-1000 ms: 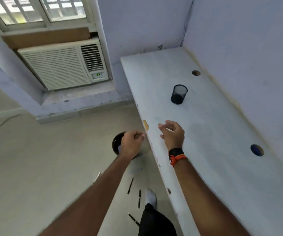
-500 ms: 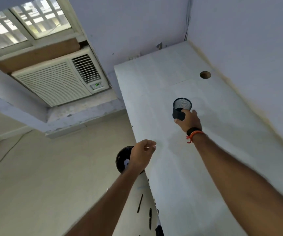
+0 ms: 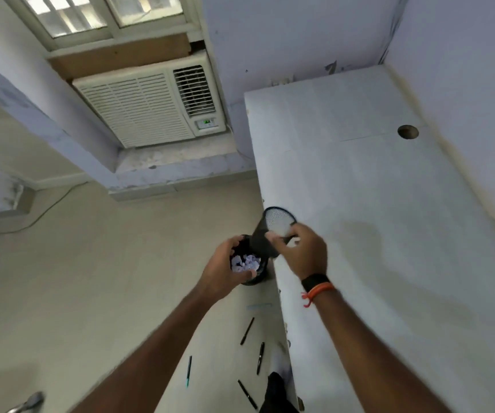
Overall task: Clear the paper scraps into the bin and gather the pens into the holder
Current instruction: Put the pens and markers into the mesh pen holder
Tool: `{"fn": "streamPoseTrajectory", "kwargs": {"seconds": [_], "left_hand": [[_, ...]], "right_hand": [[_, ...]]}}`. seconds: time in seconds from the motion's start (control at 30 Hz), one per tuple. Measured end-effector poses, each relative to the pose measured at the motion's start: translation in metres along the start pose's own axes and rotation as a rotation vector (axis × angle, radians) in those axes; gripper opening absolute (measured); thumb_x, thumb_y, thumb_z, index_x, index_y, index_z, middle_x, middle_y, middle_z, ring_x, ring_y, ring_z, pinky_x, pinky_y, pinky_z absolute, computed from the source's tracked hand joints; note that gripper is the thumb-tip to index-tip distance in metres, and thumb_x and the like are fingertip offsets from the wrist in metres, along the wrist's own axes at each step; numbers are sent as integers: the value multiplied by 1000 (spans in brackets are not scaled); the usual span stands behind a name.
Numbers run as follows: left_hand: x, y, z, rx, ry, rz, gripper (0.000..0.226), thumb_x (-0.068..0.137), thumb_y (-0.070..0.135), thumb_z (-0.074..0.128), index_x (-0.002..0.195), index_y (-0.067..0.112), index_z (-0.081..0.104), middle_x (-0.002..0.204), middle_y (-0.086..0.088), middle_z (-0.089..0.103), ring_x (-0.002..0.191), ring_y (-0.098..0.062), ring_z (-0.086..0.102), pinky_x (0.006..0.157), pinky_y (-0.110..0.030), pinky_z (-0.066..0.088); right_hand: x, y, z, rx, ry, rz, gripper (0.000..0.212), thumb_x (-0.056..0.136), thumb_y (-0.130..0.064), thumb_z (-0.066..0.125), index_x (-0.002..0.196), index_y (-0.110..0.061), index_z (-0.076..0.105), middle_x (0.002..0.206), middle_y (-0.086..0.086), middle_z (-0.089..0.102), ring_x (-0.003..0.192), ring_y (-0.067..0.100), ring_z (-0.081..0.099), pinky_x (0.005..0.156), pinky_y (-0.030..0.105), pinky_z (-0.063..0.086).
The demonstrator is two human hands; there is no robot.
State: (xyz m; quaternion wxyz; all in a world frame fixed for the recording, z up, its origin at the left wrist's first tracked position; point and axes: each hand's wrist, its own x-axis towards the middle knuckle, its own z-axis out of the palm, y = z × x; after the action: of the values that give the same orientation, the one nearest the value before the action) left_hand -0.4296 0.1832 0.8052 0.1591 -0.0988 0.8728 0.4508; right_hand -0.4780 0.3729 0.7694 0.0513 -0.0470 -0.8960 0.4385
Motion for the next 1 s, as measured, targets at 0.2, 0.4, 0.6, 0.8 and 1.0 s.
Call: {"fn": "streamPoseTrajectory", "kwargs": {"seconds": [0.2,0.4,0.6,0.8,1.0], "left_hand": [[-62,-69,-58,-21,-50,32,97,55,25,92,138,25,41,126,16,56,109,3,55,90,-21,47],[-141,-159,-113,-182,20,3,85,51,26,90,126,30,51,107,15,68,93,-6,68,72,-34,61],[-208,-228,-179,-206,-3,77,84,50,26,89,127,31,53,106,15,69,94,-8,68,71,-33,62],[-243,-291,-213,-198,-3,60,70,63,15,88,127,21,59,119,7,65,110,-10,61,96,-28,52],[-243,-374,-182,-181,114,-169,35,74,19,82,107,21,70,102,8,69,93,-9,65,81,-23,55]], "right_hand": [[-113,-81,61,50,-168,-65,57,61,-65,72,59,-19,40,64,-10,44,56,8,42,49,19,34],[-202,-142,119,22,-375,-4,58,56,-64,76,90,-25,49,87,-11,59,76,7,59,63,22,51],[-289,-210,171,123,-388,105,82,59,-50,82,127,-22,47,109,-14,55,101,6,56,91,27,50],[-337,-229,207,85,-386,176,78,52,-52,81,117,-26,47,112,-7,62,102,12,61,84,30,54],[-365,-173,244,-66,-379,241,86,55,-45,80,127,-28,36,126,-4,49,111,17,53,93,36,50]]}}
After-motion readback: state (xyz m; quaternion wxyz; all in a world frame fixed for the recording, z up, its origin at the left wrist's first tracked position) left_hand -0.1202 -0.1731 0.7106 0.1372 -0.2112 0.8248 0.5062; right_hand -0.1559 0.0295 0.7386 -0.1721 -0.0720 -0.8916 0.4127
